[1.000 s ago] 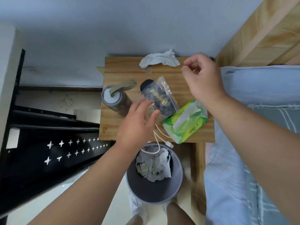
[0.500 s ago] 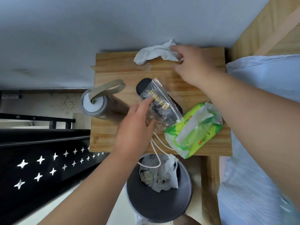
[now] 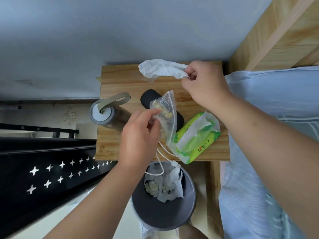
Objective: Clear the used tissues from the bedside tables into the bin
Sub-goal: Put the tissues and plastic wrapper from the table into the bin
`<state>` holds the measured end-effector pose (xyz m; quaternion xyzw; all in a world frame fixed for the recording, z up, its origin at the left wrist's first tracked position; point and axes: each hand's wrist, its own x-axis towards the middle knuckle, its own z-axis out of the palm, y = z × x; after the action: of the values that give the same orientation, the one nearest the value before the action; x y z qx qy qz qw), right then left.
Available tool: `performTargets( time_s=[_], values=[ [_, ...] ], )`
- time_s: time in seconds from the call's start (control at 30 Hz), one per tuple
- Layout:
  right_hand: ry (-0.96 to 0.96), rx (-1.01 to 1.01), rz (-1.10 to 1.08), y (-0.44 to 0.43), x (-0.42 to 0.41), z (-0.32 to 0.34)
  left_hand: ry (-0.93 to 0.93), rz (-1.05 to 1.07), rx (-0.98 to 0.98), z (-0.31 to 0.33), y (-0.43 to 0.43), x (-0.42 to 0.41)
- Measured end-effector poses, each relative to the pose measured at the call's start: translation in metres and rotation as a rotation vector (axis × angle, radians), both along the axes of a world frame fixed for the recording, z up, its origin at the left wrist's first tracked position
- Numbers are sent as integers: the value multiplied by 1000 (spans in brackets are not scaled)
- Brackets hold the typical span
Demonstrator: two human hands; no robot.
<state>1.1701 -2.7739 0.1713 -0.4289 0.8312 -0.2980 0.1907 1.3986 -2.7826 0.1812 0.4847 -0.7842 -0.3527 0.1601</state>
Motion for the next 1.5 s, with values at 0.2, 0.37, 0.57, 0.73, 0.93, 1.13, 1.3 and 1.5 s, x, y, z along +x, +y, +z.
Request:
performTargets(
  time_s=[0.2, 0.37, 0.57, 0.73, 0.93, 1.13, 1.3, 1.5],
  values=[
    [-90, -71, -110, 52, 22, 55, 128, 36, 35, 39, 18, 3],
    [-145, -118, -193, 106, 58, 85, 267, 135, 166, 67, 43, 32],
    [-393, -155, -342, 181, 127, 86, 309, 326, 391, 60, 82, 91],
    [-521, 22, -408, 234, 184, 44, 207, 334, 487, 17, 117, 139],
    [-514, 296, -375, 258, 228, -32, -20, 281, 597, -56, 132, 177],
    [-530, 608, -309, 265, 246, -123, -317, 93, 732, -125, 134, 188],
    [-505, 655, -288, 268, 246, -175, -325, 112, 878, -166, 134, 186],
    [-816, 651, -372, 268, 233, -208, -273, 185, 1036, -187, 132, 186]
  ],
)
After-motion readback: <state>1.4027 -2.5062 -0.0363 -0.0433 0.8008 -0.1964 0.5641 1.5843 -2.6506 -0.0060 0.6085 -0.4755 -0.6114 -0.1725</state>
